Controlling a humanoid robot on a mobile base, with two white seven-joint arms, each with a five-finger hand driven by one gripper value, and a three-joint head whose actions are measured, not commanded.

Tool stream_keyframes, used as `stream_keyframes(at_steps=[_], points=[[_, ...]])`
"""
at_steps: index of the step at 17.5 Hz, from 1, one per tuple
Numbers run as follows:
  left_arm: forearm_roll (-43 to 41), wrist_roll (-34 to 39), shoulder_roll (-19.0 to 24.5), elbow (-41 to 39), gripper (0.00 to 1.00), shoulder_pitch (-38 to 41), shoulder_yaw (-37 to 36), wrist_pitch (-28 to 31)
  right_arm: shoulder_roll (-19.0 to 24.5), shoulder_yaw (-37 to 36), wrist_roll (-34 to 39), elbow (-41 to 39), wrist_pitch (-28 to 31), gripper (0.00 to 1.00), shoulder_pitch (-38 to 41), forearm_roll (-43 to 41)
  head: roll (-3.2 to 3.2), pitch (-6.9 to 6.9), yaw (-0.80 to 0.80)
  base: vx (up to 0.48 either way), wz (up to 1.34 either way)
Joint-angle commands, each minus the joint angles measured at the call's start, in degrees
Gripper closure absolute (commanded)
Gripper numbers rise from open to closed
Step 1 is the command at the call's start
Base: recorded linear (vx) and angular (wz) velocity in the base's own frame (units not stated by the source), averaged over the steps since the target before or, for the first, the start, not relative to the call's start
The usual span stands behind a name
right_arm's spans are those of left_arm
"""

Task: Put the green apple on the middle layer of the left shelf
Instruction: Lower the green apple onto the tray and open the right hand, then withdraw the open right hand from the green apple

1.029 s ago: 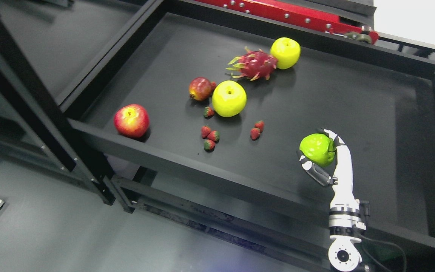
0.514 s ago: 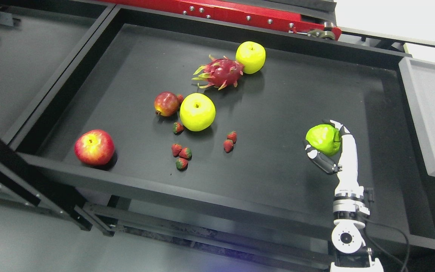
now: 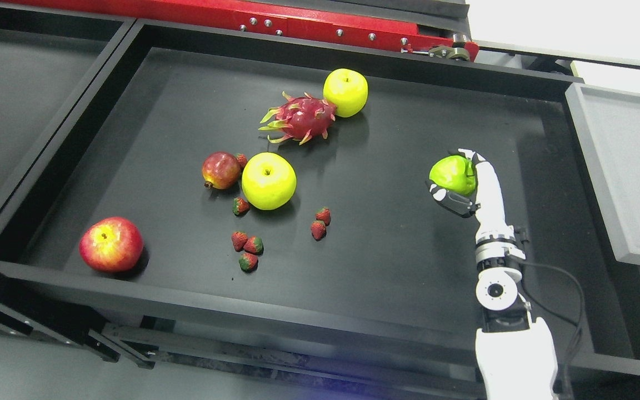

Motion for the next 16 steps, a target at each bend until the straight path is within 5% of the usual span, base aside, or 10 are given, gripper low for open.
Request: stream_keyframes(at_steps=[1, 2, 4, 8, 11, 16], points=[[0.0, 0.0, 1.0, 0.0, 0.00, 0.0, 0.0, 0.0, -1.9, 4.9, 1.0, 17.4, 3.4, 0.80, -8.2, 1.2, 0.00, 0.00, 0.00, 0.019, 0.00], [0.0, 0.0, 1.0, 0.0, 0.00, 0.0, 0.0, 0.0, -1.9, 4.6, 1.7, 17.7, 4.7, 0.68, -8.6, 1.1, 0.00, 0.00, 0.00, 0.000, 0.00], [0.0, 0.0, 1.0, 0.0, 0.00, 0.0, 0.0, 0.0, -1.8, 3.9, 2.3, 17.8, 6.8, 0.00, -8.8, 0.4, 0.00, 0.00, 0.00, 0.000, 0.00], [0.0, 0.0, 1.0, 0.0, 0.00, 0.0, 0.0, 0.0, -1.7, 4.0, 2.3, 17.5, 6.4, 0.00, -8.4, -1.5, 0.00, 0.00, 0.00, 0.000, 0.00], [0.0, 0.0, 1.0, 0.0, 0.00, 0.0, 0.0, 0.0, -1.6, 3.1, 1.1, 15.9, -1.8, 0.00, -7.3, -5.9, 0.00, 0.00, 0.00, 0.000, 0.00], [0.0, 0.0, 1.0, 0.0, 0.00, 0.0, 0.0, 0.0, -0.5, 0.8, 0.4, -0.9, -5.7, 0.00, 5.5, -18.3, 0.00, 0.00, 0.00, 0.001, 0.01]])
